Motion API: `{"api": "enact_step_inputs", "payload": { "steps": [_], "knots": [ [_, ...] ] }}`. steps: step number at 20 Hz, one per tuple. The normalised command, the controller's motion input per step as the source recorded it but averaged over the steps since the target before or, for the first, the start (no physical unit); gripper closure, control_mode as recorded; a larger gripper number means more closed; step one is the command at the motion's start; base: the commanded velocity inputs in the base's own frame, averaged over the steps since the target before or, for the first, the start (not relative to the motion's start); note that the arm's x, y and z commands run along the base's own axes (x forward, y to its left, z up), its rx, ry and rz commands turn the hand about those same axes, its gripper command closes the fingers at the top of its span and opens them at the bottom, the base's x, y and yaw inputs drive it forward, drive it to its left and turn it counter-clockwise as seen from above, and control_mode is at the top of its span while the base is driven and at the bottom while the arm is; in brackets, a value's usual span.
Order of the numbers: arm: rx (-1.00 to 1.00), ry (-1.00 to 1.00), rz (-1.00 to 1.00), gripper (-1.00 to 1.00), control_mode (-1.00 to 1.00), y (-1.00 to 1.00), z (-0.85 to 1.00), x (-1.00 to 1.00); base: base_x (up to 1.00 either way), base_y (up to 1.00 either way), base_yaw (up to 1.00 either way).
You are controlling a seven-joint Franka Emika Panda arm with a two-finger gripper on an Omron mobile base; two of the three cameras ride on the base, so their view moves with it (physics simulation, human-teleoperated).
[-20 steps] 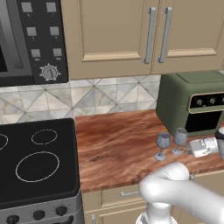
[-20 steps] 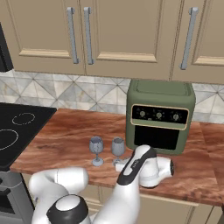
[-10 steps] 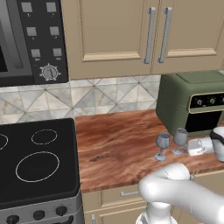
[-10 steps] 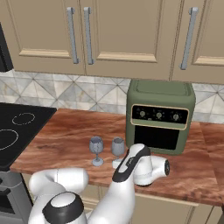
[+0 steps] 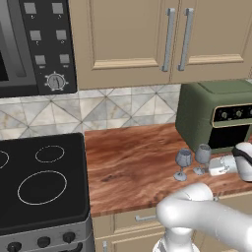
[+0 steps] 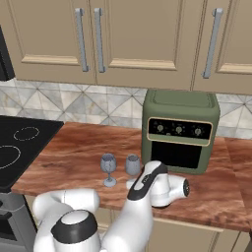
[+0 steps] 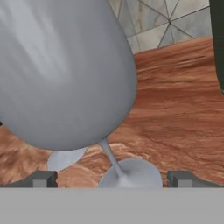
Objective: Retrieve the wine glasses from the counter and place one next to each plate.
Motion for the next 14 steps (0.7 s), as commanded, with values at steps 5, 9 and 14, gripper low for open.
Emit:
{"api": "enact_step_inputs", "payload": {
  "steps": [5,9,14],
  "knots": [
    [0.0,0.0,0.0,-1.0,-1.0,0.0,-0.07,0.1,0.0,0.0,0.0],
    [0.0,-0.01,0.0,-1.0,-1.0,-0.06,-0.04,0.0,0.0,0.0,0.0],
    [0.0,0.0,0.0,-1.0,-1.0,0.0,-0.13,0.05,0.0,0.0,0.0]
  ]
}}
